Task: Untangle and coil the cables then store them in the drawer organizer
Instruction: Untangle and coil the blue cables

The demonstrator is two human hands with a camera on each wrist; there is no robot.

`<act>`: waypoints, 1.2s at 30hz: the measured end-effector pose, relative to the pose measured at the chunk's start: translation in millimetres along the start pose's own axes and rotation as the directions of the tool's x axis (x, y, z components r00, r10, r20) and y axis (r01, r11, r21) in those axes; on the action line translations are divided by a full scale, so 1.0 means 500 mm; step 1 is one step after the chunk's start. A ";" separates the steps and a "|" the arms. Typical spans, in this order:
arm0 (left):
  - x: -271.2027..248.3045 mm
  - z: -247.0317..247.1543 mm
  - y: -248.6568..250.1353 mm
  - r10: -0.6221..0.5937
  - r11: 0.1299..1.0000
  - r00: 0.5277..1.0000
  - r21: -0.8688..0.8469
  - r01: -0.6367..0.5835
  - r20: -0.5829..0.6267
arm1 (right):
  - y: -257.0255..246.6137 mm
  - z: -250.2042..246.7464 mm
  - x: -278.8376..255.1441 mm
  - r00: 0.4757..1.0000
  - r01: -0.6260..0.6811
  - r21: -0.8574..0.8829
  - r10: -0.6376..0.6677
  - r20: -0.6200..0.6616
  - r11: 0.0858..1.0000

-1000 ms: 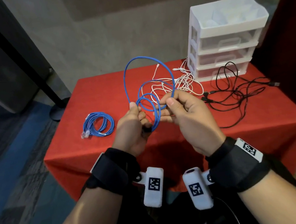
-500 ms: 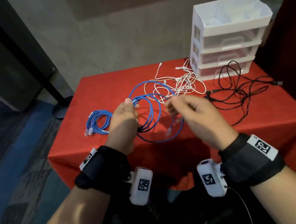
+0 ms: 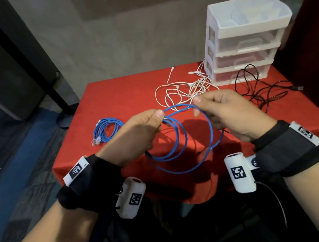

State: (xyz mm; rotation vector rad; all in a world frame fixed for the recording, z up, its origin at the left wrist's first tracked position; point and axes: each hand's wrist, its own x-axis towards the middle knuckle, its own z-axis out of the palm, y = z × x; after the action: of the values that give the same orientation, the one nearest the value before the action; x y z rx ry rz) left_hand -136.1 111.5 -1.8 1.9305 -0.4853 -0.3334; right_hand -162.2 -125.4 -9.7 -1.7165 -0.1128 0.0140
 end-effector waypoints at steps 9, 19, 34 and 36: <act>-0.019 -0.037 -0.035 -0.051 0.992 0.997 0.112 0.057 -0.059 | -0.035 -0.122 0.003 0.935 0.088 0.127 -0.038 -0.352 0.988; 0.001 0.003 0.005 0.159 0.909 0.975 0.410 -0.082 -0.158 | -0.015 -0.011 -0.005 0.981 0.185 -0.384 -0.193 0.017 0.905; 0.004 0.027 0.031 0.031 0.997 0.999 -0.068 -0.033 -0.036 | -0.013 0.053 -0.025 0.977 0.183 -0.198 -0.156 0.142 0.963; 0.006 0.029 0.040 -0.041 0.973 0.999 -0.229 0.039 -0.004 | -0.014 0.053 -0.029 0.977 0.183 -0.129 -0.166 0.133 0.975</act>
State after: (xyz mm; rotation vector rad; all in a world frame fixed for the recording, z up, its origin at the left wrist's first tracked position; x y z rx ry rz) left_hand -143.5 91.5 10.9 1.7188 -0.3851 -0.3901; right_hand -179.0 -99.6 -7.4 -1.8409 -0.3626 -0.0201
